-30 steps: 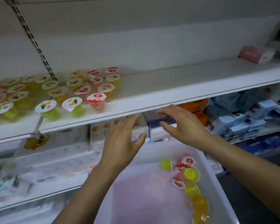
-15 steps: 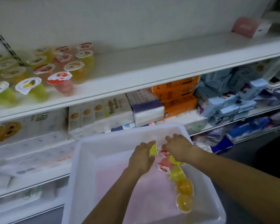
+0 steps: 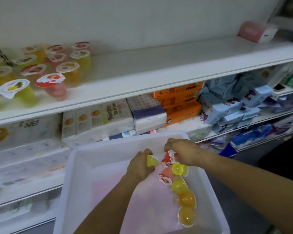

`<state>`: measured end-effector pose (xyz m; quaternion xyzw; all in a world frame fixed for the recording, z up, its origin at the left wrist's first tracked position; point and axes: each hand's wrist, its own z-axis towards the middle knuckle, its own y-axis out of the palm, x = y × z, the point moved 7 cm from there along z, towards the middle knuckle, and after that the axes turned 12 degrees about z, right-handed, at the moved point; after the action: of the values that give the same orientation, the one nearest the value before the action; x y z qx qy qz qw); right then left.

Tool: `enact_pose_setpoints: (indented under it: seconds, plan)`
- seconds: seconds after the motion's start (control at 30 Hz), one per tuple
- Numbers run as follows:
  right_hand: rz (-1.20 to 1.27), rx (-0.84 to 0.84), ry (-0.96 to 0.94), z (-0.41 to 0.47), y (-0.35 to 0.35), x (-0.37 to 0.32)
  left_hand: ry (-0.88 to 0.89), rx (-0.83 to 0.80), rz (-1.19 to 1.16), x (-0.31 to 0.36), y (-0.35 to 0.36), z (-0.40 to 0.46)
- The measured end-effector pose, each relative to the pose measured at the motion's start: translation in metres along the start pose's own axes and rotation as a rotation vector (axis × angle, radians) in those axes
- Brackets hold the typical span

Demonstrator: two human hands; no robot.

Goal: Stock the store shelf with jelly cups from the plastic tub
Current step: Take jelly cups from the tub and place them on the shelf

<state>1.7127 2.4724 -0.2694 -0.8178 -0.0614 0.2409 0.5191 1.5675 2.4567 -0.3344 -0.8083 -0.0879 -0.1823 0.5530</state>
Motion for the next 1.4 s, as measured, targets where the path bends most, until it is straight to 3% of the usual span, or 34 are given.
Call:
enact_pose_setpoints:
  seconds: [0.13, 0.2, 0.5, 0.77, 1.13, 1.3, 1.4]
  plan:
    - [0.847, 0.138, 0.086, -0.018, -0.029, -0.014, -0.110, 0.154, -0.303, -0.008, -0.051, -0.031]
    - [1.141, 0.146, 0.089, -0.022, -0.046, -0.034, -0.123, 0.238, -0.376, -0.010, -0.082, -0.047]
    - [1.627, 0.120, -0.062, -0.002, -0.158, -0.125, -0.034, 0.563, -0.470, -0.015, -0.217, -0.108]
    - [1.663, 0.268, -0.006, 0.079, -0.213, -0.170, -0.030, 0.710, -0.518, -0.030, -0.275, -0.134]
    - [1.430, 0.357, 0.159, 0.140, -0.211, -0.180, -0.074, 0.775, -0.528, -0.065, -0.296, -0.150]
    - [1.175, 0.524, 0.216, 0.124, -0.219, -0.172, -0.075, 0.797, -0.586, -0.067, -0.301, -0.153]
    - [1.039, 0.683, 0.000, 0.089, -0.231, -0.179, -0.072, 0.808, -0.603, -0.062, -0.305, -0.156]
